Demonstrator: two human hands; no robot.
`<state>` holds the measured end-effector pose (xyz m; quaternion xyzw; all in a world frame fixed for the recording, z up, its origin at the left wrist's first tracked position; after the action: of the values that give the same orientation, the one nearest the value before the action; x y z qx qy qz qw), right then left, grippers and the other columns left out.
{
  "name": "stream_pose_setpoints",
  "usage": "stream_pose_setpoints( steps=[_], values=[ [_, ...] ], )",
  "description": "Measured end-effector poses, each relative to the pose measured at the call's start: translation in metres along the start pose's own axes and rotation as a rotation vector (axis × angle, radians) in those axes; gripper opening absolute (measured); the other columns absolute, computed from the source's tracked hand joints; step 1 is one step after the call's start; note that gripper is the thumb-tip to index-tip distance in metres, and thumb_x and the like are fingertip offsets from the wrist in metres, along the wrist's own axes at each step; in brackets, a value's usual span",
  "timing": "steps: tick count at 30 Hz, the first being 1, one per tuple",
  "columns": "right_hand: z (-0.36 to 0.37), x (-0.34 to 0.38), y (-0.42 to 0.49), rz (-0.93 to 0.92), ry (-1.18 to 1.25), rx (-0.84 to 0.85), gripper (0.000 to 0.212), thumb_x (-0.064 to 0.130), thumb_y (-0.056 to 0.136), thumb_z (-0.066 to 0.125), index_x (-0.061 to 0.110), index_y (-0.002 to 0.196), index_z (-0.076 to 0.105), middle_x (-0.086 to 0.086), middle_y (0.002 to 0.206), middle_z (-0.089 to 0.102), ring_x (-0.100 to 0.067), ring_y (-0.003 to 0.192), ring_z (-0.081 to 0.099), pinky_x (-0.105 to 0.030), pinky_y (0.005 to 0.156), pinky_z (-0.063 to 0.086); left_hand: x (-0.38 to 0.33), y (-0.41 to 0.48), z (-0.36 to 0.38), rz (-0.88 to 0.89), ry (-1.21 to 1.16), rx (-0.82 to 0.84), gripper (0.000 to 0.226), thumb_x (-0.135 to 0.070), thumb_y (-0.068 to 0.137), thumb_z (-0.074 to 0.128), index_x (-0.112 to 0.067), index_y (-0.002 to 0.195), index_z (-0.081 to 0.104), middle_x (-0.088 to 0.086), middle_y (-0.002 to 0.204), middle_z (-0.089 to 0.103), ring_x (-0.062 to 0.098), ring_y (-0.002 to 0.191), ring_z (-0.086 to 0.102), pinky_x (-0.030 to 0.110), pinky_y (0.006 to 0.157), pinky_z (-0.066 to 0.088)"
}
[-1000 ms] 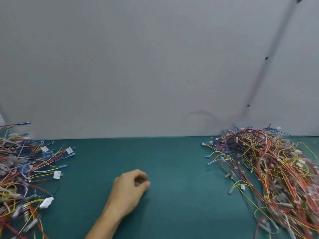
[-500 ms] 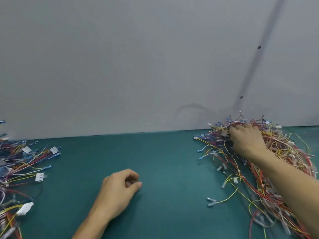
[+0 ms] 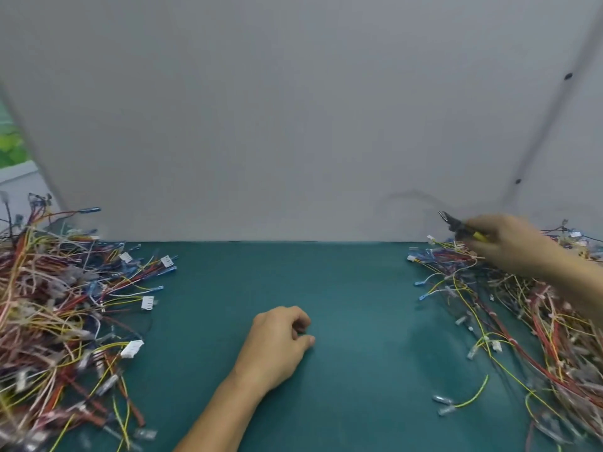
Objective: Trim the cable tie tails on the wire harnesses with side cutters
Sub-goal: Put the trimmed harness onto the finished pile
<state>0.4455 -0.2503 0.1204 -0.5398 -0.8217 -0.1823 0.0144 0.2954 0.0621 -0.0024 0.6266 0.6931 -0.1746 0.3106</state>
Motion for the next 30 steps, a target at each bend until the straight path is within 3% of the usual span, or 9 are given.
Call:
stream_pose_setpoints(
  steps=[3,6,8,11,14,17,20,25,30],
  values=[
    [-0.006,0.011,-0.002,0.106,0.266,0.175,0.017,0.030,0.090,0.064,0.031,0.106,0.068,0.006,0.100,0.072,-0.020,0.098,0.064,-0.041,0.092,0.044,0.001,-0.001,0.000,0.009,0.017,-0.004,0.017,-0.030,0.083,0.071,-0.027,0.099,0.067,-0.013,0.087,0.062,0.000,0.081,0.054,0.010,0.074,0.041],
    [-0.016,0.023,-0.008,0.135,0.438,0.160,0.009,0.029,0.091,0.061,0.031,0.099,0.065,0.002,0.094,0.074,-0.022,0.099,0.065,-0.048,0.097,0.044,0.000,-0.001,-0.001,0.016,0.034,-0.003,0.019,-0.031,0.083,0.071,-0.026,0.101,0.067,-0.011,0.091,0.062,0.004,0.085,0.055,0.016,0.080,0.044],
    [-0.026,0.040,-0.015,0.132,0.629,0.056,0.016,0.037,0.088,0.060,0.028,0.100,0.065,0.000,0.088,0.073,-0.024,0.092,0.070,-0.050,0.092,0.049,-0.002,-0.001,0.000,0.027,0.047,0.000,0.021,-0.031,0.084,0.070,-0.025,0.103,0.067,-0.010,0.096,0.064,0.006,0.089,0.056,0.019,0.084,0.046],
    [-0.020,0.075,-0.034,0.163,0.777,-0.028,0.027,0.047,0.083,0.061,0.022,0.088,0.068,-0.001,0.070,0.067,-0.021,0.067,0.071,-0.036,0.068,0.057,-0.004,-0.002,0.001,0.036,0.071,0.009,0.024,-0.031,0.085,0.068,-0.024,0.107,0.066,-0.009,0.103,0.063,0.009,0.097,0.058,0.024,0.088,0.046],
    [0.022,0.107,-0.060,0.206,0.566,0.079,0.022,0.031,0.087,0.067,0.013,0.074,0.066,0.001,0.047,0.051,-0.009,0.039,0.047,-0.019,0.040,0.038,-0.004,-0.003,0.001,0.038,0.079,0.023,0.025,-0.033,0.086,0.067,-0.023,0.109,0.066,-0.008,0.106,0.062,0.010,0.099,0.057,0.024,0.089,0.046],
    [0.076,0.130,-0.081,0.207,0.264,0.328,0.008,0.021,0.083,0.062,0.014,0.086,0.061,-0.006,0.070,0.062,-0.017,0.059,0.055,-0.030,0.053,0.039,-0.004,-0.005,0.000,0.034,0.063,0.029,0.025,-0.033,0.086,0.066,-0.023,0.109,0.065,-0.007,0.106,0.061,0.009,0.099,0.056,0.022,0.088,0.045],
    [0.109,0.139,-0.100,0.233,0.167,0.455,0.016,0.027,0.084,0.055,0.018,0.087,0.043,-0.001,0.087,0.051,-0.014,0.074,0.052,-0.027,0.056,0.036,-0.004,-0.006,-0.003,0.032,0.050,0.032,0.028,-0.036,0.087,0.065,-0.024,0.112,0.064,-0.008,0.107,0.061,0.008,0.097,0.055,0.021,0.087,0.044],
    [0.124,0.145,-0.114,0.225,0.199,0.347,0.027,0.033,0.080,0.055,0.025,0.096,0.034,0.004,0.101,0.040,-0.023,0.103,0.050,-0.035,0.080,0.040,-0.001,-0.008,-0.017,0.001,0.053,0.012,0.029,-0.041,0.087,0.064,-0.026,0.111,0.064,-0.010,0.109,0.061,0.007,0.097,0.057,0.025,0.088,0.047],
    [0.122,0.151,-0.117,0.149,0.087,0.215,0.030,0.045,0.081,0.052,0.032,0.102,0.035,0.007,0.102,0.040,-0.018,0.105,0.046,-0.033,0.084,0.040,0.010,0.000,-0.061,-0.090,0.173,-0.139,0.025,-0.041,0.086,0.063,-0.025,0.104,0.066,-0.009,0.107,0.067,0.014,0.100,0.061,0.032,0.089,0.049]
  ],
)
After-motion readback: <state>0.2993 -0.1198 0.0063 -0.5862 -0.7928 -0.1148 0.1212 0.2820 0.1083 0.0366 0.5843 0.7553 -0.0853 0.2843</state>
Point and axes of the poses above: each hand's wrist, its own y-axis towards the middle knuckle, its own z-axis out of the palm, x = y × z, the point moved 5 cm from there along y, towards the middle knuckle
